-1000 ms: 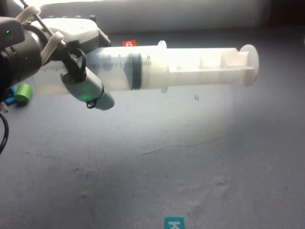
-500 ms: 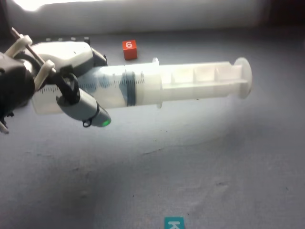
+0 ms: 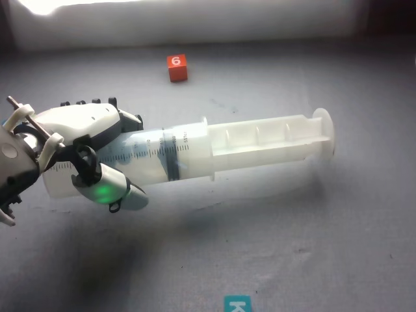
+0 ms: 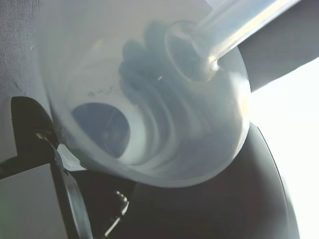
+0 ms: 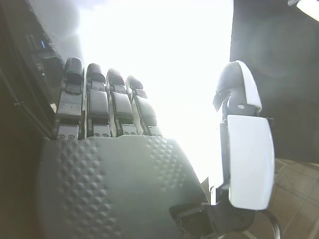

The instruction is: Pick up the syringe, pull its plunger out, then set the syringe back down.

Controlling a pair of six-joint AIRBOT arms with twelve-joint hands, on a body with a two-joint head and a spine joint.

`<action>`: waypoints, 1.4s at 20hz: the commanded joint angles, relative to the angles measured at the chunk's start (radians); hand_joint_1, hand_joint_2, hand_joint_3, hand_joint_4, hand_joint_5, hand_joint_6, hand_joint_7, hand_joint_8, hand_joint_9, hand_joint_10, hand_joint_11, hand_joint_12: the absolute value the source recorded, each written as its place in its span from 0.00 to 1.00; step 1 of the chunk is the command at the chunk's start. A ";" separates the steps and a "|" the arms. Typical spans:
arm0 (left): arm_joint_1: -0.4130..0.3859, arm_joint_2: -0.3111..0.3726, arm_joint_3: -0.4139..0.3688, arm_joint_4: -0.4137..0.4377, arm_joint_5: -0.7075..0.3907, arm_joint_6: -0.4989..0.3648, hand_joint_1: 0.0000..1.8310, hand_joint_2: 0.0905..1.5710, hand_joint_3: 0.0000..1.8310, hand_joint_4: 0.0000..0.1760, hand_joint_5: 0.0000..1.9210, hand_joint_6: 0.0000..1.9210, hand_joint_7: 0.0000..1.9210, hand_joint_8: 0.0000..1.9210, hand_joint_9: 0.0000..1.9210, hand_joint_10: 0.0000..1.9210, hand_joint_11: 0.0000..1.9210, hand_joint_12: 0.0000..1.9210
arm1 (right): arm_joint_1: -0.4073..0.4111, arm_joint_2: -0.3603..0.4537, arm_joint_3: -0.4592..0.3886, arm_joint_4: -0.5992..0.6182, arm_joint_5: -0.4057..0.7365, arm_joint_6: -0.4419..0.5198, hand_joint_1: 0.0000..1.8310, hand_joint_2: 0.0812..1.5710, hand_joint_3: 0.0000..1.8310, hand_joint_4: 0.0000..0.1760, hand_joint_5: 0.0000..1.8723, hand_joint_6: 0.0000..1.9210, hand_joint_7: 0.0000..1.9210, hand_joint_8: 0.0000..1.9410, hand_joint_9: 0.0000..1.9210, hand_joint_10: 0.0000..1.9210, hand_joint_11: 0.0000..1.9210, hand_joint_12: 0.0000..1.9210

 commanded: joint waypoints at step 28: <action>0.107 -0.059 -0.015 0.094 -0.222 -0.162 0.43 0.77 0.00 0.00 0.25 0.01 0.32 0.01 0.28 0.10 0.04 0.62 | 0.013 0.005 -0.003 -0.014 0.116 0.007 0.26 0.69 0.00 0.00 0.04 0.00 0.04 0.00 0.05 0.00 0.00 0.17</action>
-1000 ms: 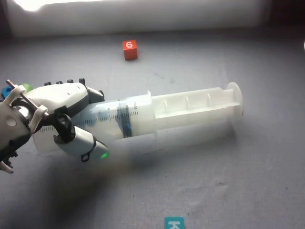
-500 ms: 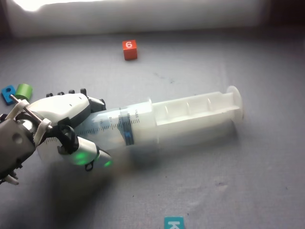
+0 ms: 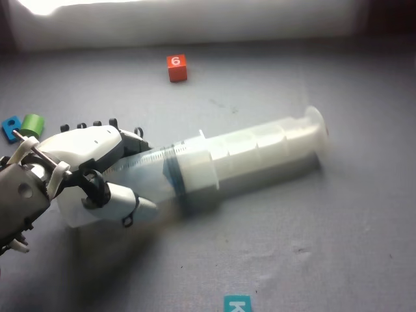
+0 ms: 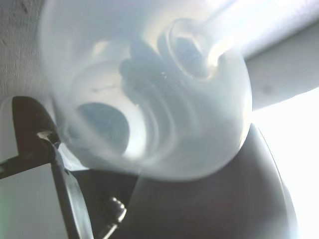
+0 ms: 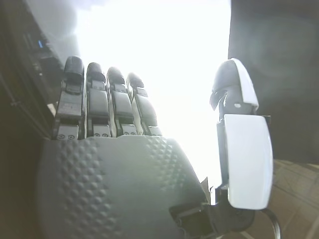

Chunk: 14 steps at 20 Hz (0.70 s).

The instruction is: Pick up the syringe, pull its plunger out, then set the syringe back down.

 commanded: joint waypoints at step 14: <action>-0.051 0.006 -0.010 0.030 -0.058 0.011 0.37 0.73 0.00 0.00 0.10 0.00 0.16 0.00 0.17 0.00 0.00 0.46 | 0.012 0.006 -0.002 -0.003 0.117 0.007 0.28 0.69 0.00 0.00 0.05 0.00 0.04 0.00 0.04 0.00 0.00 0.17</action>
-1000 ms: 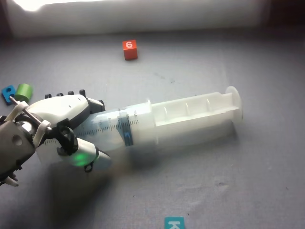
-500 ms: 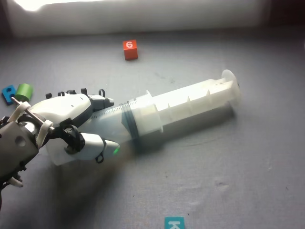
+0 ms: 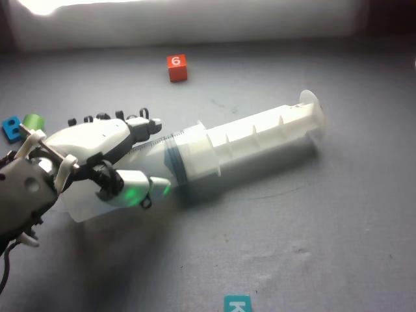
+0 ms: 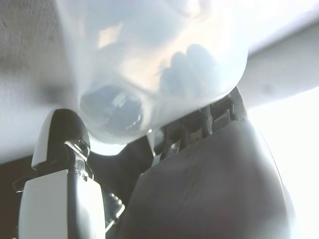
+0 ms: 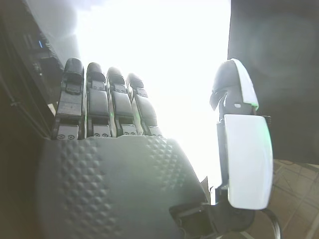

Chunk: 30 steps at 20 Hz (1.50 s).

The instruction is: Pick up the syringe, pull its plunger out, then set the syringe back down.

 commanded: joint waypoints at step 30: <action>-0.535 0.176 -0.102 -0.151 0.312 0.506 0.31 0.73 0.00 0.00 0.09 0.00 0.14 0.00 0.15 0.00 0.00 0.40 | 0.010 -0.004 -0.053 -0.096 0.120 0.007 0.27 0.71 0.00 0.00 0.06 0.00 0.07 0.00 0.08 0.01 0.00 0.25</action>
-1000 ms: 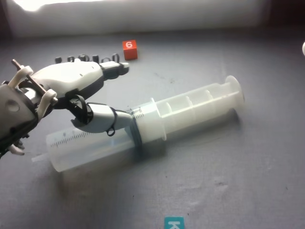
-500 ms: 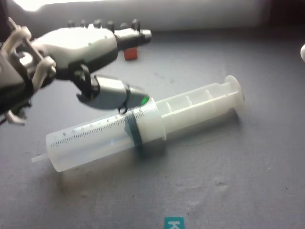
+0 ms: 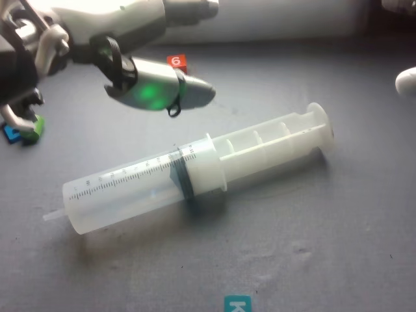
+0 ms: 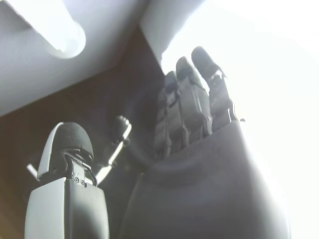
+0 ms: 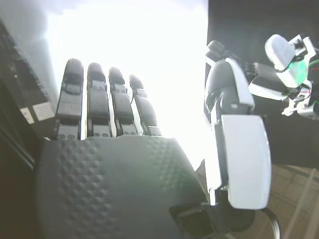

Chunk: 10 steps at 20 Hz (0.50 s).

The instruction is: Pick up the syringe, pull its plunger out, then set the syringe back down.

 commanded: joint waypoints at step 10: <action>-0.047 0.015 0.005 -0.063 -0.006 0.099 0.16 0.75 0.00 0.00 0.08 0.00 0.12 0.00 0.13 0.00 0.00 0.35 | 0.007 -0.001 -0.013 -0.017 0.125 0.006 0.27 0.74 0.00 0.00 0.02 0.00 0.05 0.00 0.07 0.00 0.00 0.22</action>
